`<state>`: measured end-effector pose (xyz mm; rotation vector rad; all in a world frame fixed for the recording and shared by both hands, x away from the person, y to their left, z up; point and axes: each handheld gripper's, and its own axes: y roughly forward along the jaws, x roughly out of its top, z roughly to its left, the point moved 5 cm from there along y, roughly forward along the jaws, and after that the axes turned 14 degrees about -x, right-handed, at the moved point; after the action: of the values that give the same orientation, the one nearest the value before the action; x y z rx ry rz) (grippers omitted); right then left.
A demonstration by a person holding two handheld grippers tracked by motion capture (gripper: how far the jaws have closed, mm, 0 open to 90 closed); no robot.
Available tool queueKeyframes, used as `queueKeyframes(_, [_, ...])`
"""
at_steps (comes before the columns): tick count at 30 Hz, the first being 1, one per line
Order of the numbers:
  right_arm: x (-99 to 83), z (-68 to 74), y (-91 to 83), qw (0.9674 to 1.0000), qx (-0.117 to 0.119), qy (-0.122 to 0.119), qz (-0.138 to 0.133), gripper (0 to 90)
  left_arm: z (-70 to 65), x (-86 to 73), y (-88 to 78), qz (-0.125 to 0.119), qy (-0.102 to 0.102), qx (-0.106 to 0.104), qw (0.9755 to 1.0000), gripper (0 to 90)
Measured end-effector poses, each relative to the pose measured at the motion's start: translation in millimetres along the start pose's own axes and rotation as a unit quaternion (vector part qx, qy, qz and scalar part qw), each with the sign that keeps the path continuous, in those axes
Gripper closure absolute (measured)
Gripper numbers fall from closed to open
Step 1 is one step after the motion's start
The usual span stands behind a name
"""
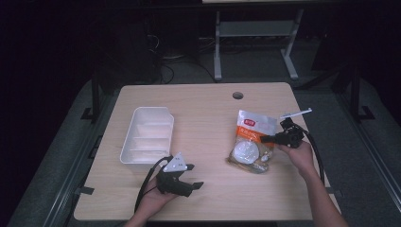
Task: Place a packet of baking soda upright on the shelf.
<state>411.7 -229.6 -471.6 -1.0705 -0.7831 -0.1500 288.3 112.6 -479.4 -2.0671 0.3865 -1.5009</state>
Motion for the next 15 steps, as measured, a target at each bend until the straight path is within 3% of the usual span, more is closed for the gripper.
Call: queueKeyframes(15, [12.3, 37.5, -37.2, 0.9978, 0.012, -0.053, -0.038, 89.4, -2.1, 0.3, 0.6, 0.002, 0.004, -0.004, 1.0, 28.0])
